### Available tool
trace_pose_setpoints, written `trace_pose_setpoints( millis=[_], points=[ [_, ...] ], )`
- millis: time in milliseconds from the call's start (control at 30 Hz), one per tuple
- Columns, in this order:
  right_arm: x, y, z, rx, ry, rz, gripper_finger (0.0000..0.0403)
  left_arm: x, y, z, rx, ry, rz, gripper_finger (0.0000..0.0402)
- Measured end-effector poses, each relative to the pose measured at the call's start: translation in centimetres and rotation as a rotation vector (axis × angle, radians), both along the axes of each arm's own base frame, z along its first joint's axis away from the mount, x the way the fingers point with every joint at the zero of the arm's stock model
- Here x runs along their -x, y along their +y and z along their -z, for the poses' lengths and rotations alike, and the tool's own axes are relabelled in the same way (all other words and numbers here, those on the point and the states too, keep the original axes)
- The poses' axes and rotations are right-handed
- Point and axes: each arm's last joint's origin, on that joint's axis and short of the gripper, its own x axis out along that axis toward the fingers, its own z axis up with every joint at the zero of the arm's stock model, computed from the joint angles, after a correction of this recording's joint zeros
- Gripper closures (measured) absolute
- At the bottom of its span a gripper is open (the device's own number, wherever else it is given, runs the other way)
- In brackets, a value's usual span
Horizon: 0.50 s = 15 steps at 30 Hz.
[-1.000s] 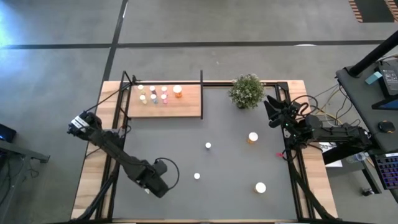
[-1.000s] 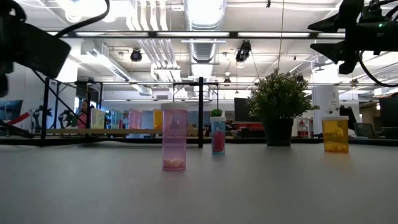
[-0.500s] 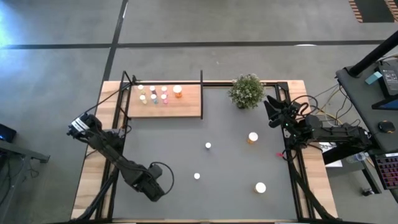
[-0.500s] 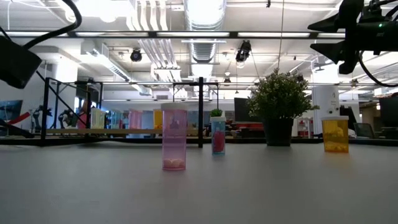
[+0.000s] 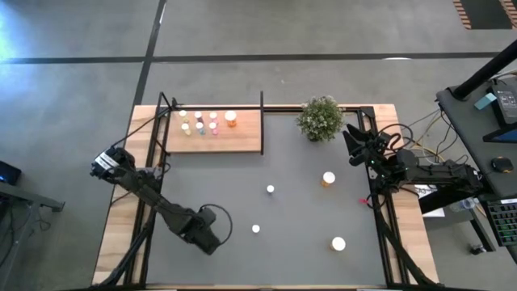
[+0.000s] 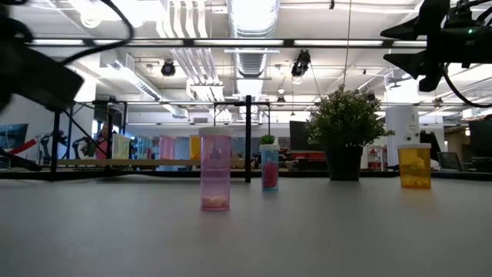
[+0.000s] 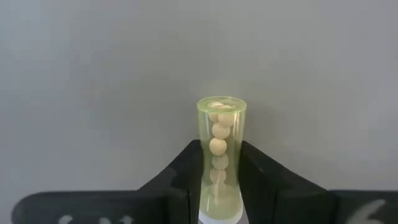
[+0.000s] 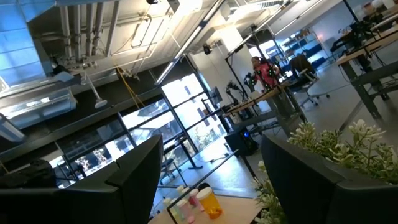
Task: Pick and place medicine bottles onto shelf by color
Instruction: Put the yellow pill bottle on the shelf aligned with the other yellow pill bottles
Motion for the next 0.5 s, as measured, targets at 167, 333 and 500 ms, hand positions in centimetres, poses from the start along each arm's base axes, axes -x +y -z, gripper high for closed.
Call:
trace_pose_setpoints(
  millis=[167, 333, 500],
  points=[
    [0.0, 0.0, 0.0, 0.0, 0.0, 0.0, 0.0142, -2.4, 3.3, -0.2, -0.021, -0.031, -0.001, 0.0316],
    [0.0, 0.0, 0.0, 0.0, 0.0, -0.001, 0.0142, -4.9, 8.1, -0.5, -0.056, -0.064, 0.015, 0.0312],
    [0.0, 0.0, 0.0, 0.0, 0.0, 0.0, 0.0142, -5.9, 12.9, -0.4, -0.098, -0.066, 0.032, 0.0311]
  ],
)
